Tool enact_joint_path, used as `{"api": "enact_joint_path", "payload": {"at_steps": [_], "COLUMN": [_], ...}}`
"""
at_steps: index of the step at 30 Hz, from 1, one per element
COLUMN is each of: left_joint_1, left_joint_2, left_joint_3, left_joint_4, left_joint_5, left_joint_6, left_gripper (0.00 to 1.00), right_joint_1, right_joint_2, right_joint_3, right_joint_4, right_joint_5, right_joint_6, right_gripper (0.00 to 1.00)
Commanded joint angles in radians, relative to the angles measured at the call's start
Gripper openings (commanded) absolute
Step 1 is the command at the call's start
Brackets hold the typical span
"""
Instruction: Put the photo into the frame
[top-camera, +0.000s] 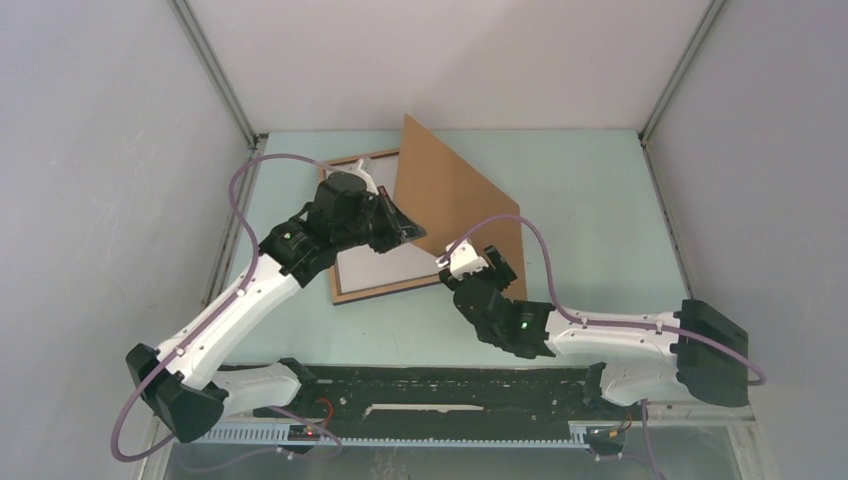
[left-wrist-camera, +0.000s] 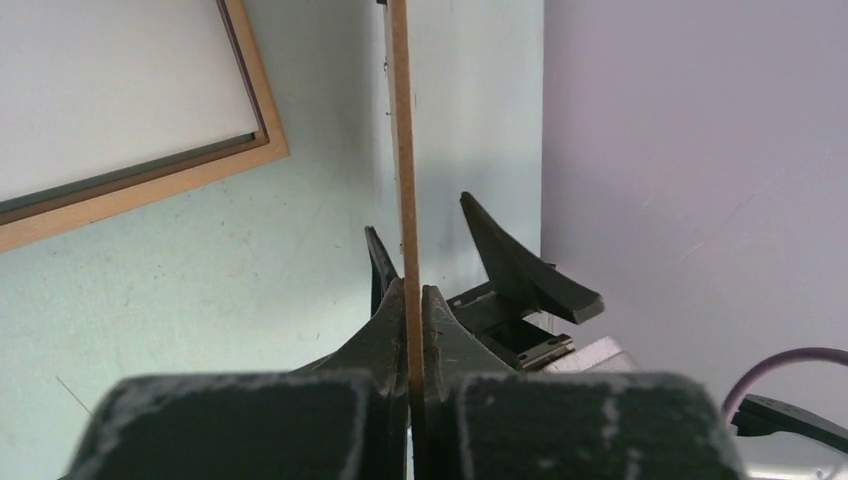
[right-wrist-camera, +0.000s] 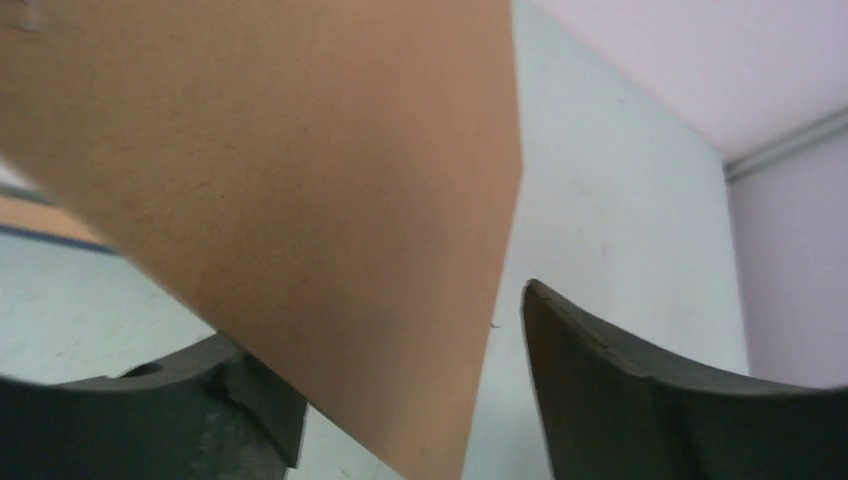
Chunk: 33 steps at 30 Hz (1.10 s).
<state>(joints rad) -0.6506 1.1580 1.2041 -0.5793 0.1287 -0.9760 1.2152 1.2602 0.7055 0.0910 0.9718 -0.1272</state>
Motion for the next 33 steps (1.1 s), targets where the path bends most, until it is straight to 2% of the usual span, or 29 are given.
{"api": "enact_joint_path", "payload": {"at_steps": [1,5,7,8,10,11,12,13,14,15,17,19,21,22,24,26,29,33], "left_joint_1": [0.017,0.022,0.027,0.031,0.042,0.050,0.059,0.068,0.074,0.076,0.077,0.080,0.081,0.081,0.082,0.082,0.081,0.082], "left_joint_2": [-0.081,-0.103,-0.110,-0.111,-0.115,-0.117,-0.120,-0.124,-0.128,-0.129,-0.120,-0.116,-0.129,-0.143,-0.184,-0.250,-0.359,-0.483], "left_joint_3": [-0.008,-0.001,0.003,0.006,0.015,0.020,0.026,0.034,0.052,0.079,0.170,0.279,0.377,0.422,0.480,0.484,0.409,0.285], "left_joint_4": [0.092,0.082,0.073,0.073,0.073,0.073,0.074,0.077,0.078,0.076,0.030,-0.070,-0.144,-0.181,-0.225,-0.223,-0.163,-0.082], "left_joint_5": [0.029,0.022,0.022,0.028,0.038,0.043,0.047,0.051,0.052,0.052,0.038,-0.018,-0.101,-0.170,-0.315,-0.441,-0.563,-0.655], "left_joint_6": [-0.045,-0.072,-0.095,-0.102,-0.108,-0.110,-0.111,-0.105,-0.087,-0.057,0.040,0.139,0.248,0.304,0.399,0.480,0.581,0.653], "left_gripper": [0.00,0.00,0.00,0.00,0.00,0.07,0.19,0.34,0.53,0.65,0.84,0.95,0.98,0.98,1.00,1.00,1.00,1.00], "right_joint_1": [0.007,0.011,0.023,0.034,0.052,0.058,0.062,0.064,0.064,0.063,0.055,0.044,0.017,-0.006,-0.086,-0.217,-0.446,-0.682], "right_joint_2": [0.024,0.013,0.009,0.012,0.018,0.020,0.021,0.019,0.017,0.012,-0.010,-0.047,-0.101,-0.132,-0.191,-0.228,-0.237,-0.104], "right_joint_3": [0.028,-0.032,-0.040,-0.052,-0.072,-0.073,-0.073,-0.071,-0.065,-0.053,-0.029,-0.005,0.040,0.076,0.168,0.255,0.336,0.474], "right_joint_4": [0.214,0.358,0.414,0.486,0.656,0.717,0.785,0.849,0.902,0.925,0.932,0.892,0.714,0.568,0.242,0.034,-0.084,-0.148], "right_joint_5": [0.266,0.244,0.224,0.225,0.223,0.218,0.211,0.207,0.202,0.199,0.181,0.151,0.103,0.056,-0.106,-0.341,-0.785,-1.229], "right_joint_6": [-0.122,-0.179,-0.224,-0.292,-0.438,-0.505,-0.570,-0.643,-0.700,-0.743,-0.796,-0.804,-0.703,-0.609,-0.367,-0.159,0.090,0.334], "right_gripper": [0.70,0.55,0.40,0.31,0.20,0.14,0.07,0.01,0.00,0.00,0.00,0.00,0.00,0.00,0.00,0.00,0.00,0.00]}}
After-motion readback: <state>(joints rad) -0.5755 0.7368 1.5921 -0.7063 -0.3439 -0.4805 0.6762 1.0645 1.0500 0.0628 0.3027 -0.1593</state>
